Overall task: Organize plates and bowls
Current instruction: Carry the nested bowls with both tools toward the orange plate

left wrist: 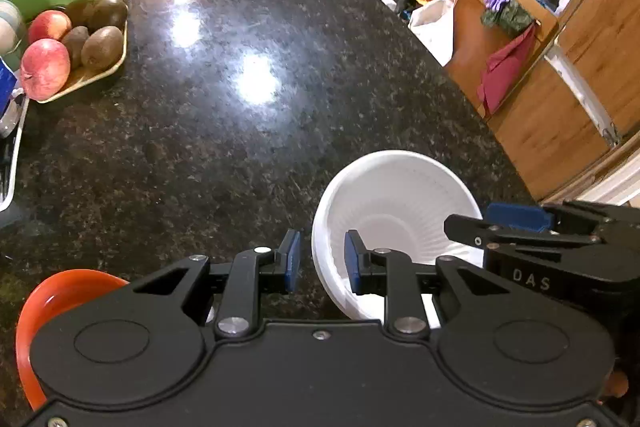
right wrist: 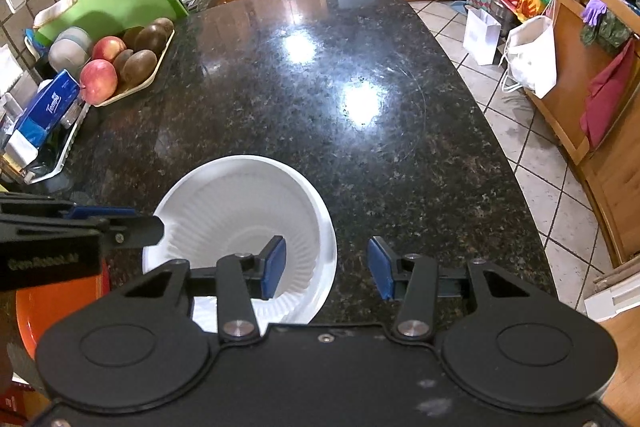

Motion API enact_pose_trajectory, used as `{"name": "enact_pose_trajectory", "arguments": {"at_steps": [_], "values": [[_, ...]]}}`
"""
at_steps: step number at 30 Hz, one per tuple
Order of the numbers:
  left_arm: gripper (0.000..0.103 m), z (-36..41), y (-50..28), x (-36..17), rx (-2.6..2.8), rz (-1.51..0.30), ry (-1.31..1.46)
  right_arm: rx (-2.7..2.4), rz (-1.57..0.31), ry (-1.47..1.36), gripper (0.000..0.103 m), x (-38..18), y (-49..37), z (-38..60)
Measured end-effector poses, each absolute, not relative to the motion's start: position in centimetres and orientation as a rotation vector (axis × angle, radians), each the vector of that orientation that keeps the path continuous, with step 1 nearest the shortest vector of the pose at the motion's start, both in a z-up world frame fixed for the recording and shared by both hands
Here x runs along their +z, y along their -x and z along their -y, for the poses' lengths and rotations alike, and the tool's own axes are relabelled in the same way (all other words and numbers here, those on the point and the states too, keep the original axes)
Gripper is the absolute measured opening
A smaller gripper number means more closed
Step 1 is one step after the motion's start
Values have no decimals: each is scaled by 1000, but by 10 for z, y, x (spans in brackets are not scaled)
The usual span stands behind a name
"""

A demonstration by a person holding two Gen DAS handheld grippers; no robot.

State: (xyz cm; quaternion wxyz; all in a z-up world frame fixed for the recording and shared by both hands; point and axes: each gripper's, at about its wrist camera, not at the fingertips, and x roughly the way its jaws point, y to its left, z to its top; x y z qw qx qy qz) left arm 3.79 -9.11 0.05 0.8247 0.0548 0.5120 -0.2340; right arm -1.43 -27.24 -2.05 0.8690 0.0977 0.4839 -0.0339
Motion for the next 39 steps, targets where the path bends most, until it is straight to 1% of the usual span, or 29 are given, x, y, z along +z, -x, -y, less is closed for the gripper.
{"name": "enact_pose_trajectory", "arguments": {"at_steps": [5,12,14,22,26,29,31,39], "values": [[34,99,-41,-10,-486,-1116,-134,-66,-1031,-210,49,-27,10,275],[34,101,-45,-19,-476,-1152,-133,-46,-1059,-215,46,-35,2,274],[34,103,-47,-21,-471,-1159,-137,-40,-1070,-220,42,-37,0,274],[34,108,-49,-29,-461,-1187,-147,-18,-1113,-231,33,-45,-8,275],[34,109,-50,-31,-460,-1197,-151,-3,-1132,-242,25,-47,-10,275],[31,110,-50,-33,-458,-1199,-157,-3,-1145,-249,21,-49,-12,276],[29,110,-50,-33,-455,-1199,-158,-4,-1148,-254,21,-48,-12,277],[28,108,-48,-29,-447,-1190,-152,-10,-1135,-253,21,-44,-11,273]]}}
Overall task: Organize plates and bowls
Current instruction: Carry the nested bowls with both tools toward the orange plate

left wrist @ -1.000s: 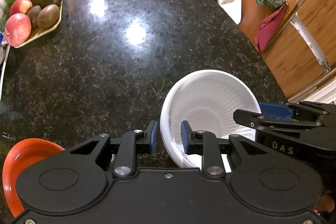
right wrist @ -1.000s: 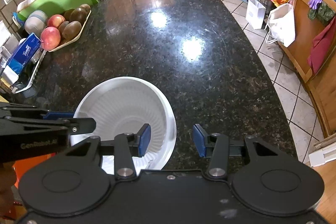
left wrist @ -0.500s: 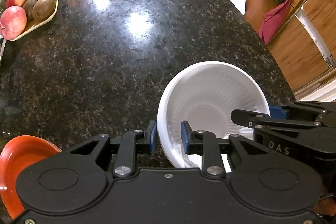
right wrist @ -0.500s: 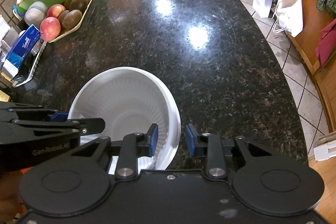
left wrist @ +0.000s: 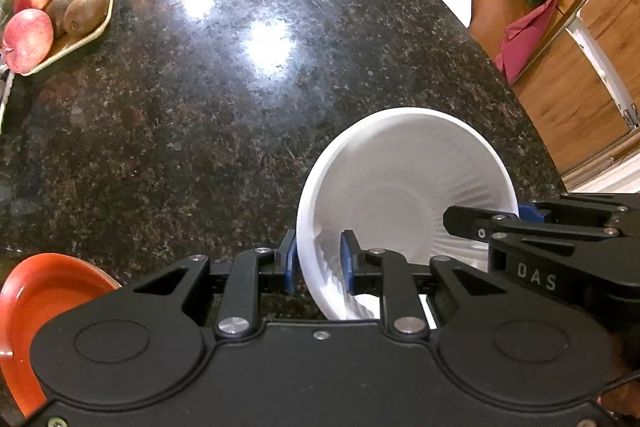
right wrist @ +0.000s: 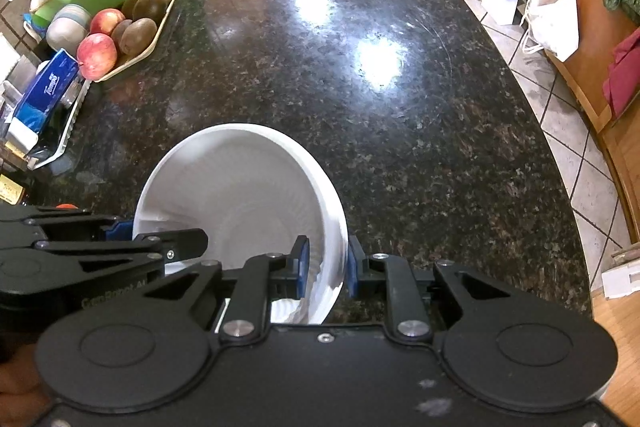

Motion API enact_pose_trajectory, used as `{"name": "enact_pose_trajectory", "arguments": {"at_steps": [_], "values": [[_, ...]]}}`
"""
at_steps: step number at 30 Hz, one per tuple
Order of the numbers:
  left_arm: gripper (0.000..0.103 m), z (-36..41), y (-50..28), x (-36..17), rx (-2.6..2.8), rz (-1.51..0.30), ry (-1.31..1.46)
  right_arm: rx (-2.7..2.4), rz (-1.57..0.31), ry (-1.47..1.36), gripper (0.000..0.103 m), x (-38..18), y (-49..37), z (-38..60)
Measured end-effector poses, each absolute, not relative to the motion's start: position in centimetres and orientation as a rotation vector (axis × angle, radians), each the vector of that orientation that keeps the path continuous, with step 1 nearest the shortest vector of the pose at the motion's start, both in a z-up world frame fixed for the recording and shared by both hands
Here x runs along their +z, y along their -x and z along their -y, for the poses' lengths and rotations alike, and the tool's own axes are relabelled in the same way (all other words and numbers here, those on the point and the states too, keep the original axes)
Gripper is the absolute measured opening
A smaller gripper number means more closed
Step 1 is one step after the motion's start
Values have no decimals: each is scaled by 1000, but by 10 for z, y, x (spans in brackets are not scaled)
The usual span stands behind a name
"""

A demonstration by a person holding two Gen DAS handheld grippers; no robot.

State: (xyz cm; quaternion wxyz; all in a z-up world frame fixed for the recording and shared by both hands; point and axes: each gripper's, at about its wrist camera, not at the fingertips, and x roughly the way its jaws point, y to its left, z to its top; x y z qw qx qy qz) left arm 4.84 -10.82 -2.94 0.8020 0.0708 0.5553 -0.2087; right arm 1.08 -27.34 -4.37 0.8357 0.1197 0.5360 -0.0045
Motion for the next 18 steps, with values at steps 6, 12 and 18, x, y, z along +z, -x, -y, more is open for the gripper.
{"name": "enact_pose_trajectory", "arguments": {"at_steps": [6,12,18], "values": [[28,99,-47,-19,-429,-1175,-135,5,-1120,-245,21,-37,-10,266],[28,94,-49,-23,-413,-1191,-137,7,-1119,-225,21,-37,-12,260],[28,95,-49,-29,-418,-1189,-132,-1,-1114,-216,21,-38,-14,259]]}}
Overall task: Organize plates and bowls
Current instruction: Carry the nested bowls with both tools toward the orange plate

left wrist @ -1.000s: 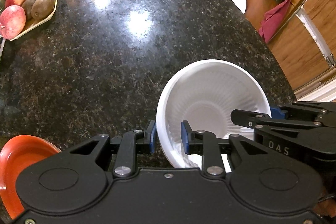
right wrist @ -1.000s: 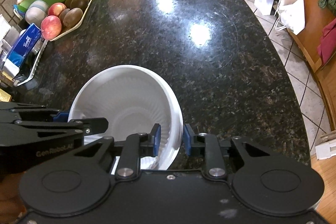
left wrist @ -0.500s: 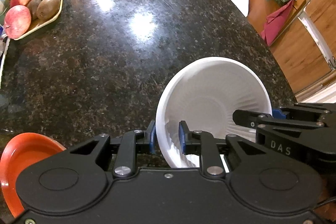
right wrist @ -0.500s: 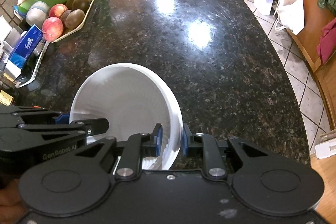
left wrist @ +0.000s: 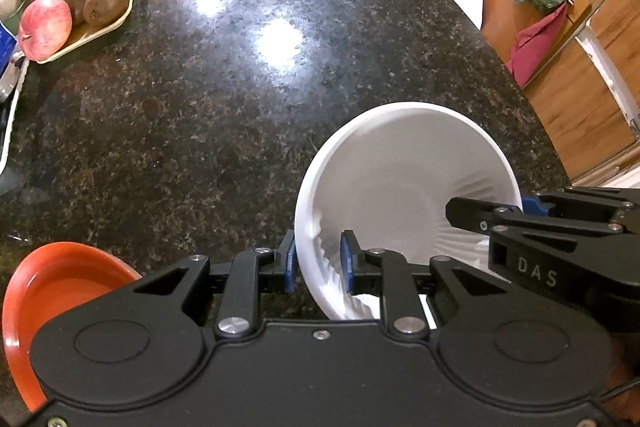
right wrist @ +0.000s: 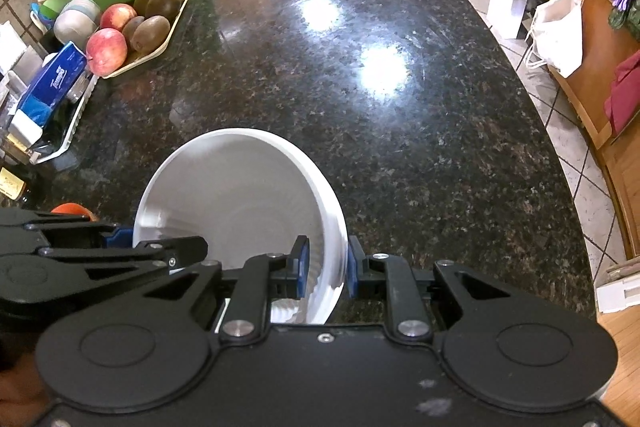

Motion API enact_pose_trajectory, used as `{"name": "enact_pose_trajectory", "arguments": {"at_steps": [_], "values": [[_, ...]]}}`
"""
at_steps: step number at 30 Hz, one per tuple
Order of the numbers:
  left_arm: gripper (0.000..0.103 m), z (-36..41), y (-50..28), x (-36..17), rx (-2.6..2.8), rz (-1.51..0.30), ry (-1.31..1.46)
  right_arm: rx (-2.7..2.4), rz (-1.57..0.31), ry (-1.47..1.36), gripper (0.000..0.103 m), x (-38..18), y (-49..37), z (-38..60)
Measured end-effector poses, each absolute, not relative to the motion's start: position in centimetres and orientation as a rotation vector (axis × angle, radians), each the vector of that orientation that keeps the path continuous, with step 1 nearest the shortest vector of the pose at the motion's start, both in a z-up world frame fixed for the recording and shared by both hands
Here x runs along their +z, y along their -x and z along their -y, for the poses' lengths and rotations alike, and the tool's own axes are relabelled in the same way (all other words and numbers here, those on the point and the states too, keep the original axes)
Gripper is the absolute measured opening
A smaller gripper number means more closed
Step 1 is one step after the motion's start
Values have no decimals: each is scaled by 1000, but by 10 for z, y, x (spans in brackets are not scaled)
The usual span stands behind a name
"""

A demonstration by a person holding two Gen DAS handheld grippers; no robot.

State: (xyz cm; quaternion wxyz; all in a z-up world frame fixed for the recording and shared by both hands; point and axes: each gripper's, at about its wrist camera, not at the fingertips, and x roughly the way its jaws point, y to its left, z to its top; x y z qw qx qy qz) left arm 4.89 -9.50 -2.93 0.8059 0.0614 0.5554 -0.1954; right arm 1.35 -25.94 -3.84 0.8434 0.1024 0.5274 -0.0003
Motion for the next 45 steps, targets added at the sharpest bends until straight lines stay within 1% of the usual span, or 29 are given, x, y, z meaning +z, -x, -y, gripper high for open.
{"name": "enact_pose_trajectory", "arguments": {"at_steps": [4,9,18,21,23,24,36,45], "values": [[29,94,-51,-32,-418,-1189,-116,-10,-1116,-245,21,-42,-17,263],[29,92,-52,-34,-425,-1193,-79,-11,-1114,-262,26,-46,-18,265],[29,92,-49,-30,-424,-1189,-74,-1,-1116,-281,26,-47,-13,269],[29,94,-48,-30,-419,-1192,-86,-3,-1119,-292,23,-47,-12,270],[29,97,-47,-31,-412,-1191,-105,-9,-1119,-285,18,-47,-13,270],[29,98,-47,-31,-410,-1191,-111,-14,-1119,-281,17,-46,-13,270],[28,91,-45,-18,-402,-1183,-75,-20,-1133,-288,16,-37,-16,269],[28,62,-41,-3,-335,-1160,-28,52,-1100,-240,16,-14,-21,242]]}}
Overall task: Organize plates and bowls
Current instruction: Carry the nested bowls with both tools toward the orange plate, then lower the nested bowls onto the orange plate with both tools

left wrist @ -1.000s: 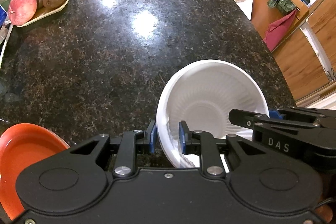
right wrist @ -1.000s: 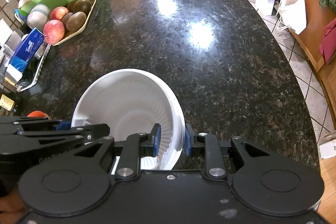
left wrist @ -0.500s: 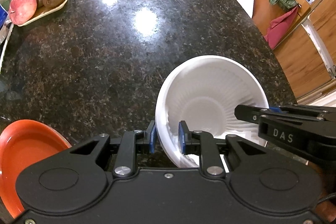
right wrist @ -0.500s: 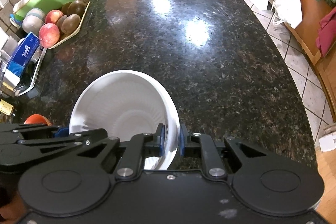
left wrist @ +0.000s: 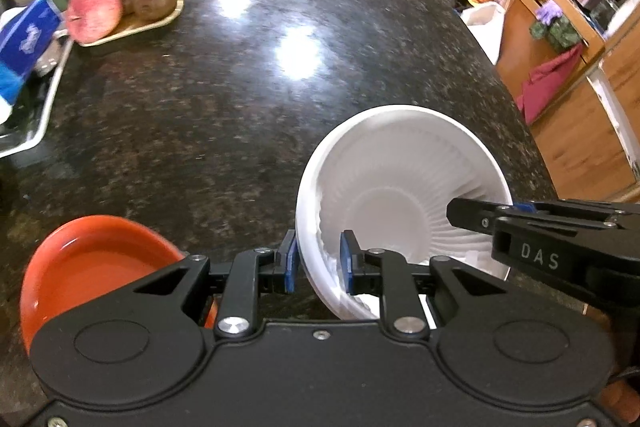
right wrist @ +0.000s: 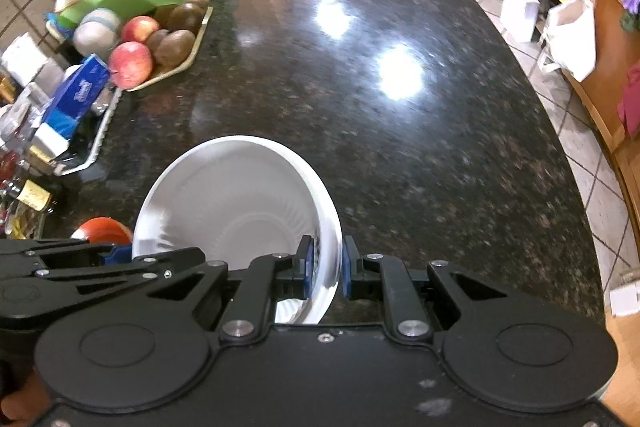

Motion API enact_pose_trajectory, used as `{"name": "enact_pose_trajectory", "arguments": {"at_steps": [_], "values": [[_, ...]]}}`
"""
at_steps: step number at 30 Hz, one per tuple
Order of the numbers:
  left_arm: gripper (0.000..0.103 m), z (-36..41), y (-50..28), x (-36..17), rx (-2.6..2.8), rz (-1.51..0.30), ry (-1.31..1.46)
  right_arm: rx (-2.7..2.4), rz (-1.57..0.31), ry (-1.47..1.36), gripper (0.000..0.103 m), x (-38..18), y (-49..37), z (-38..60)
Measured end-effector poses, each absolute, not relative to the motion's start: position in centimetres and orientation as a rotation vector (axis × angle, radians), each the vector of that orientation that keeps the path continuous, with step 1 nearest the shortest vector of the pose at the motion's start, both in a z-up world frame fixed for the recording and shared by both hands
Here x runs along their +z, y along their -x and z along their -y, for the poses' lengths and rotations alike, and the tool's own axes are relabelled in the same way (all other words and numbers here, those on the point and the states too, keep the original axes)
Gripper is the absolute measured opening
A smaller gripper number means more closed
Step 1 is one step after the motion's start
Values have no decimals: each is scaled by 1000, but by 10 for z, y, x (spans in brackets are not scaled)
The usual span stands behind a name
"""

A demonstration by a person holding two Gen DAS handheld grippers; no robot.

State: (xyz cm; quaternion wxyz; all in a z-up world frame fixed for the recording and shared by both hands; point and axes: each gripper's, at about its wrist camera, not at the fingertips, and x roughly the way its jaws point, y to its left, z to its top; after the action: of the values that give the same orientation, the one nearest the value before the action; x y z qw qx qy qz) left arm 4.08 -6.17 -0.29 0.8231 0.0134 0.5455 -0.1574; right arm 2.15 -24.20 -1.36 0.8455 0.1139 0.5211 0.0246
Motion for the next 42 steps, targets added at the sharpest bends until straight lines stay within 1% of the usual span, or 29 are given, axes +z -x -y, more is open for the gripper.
{"name": "enact_pose_trajectory", "arguments": {"at_steps": [9,18,31,42], "values": [[28,10,-28,11,-222,-1133,38,180,-1092,-169,16,3,-27,189],[28,-47,-12,11,-116,-1149,92,312,-1098,-99,16,12,-24,129],[28,-105,0,3,-28,-1194,156,412,-1165,-26,17,-4,-18,63],[28,-125,-1,-5,-46,-1213,175,404,-1197,-20,17,-14,-26,43]]}}
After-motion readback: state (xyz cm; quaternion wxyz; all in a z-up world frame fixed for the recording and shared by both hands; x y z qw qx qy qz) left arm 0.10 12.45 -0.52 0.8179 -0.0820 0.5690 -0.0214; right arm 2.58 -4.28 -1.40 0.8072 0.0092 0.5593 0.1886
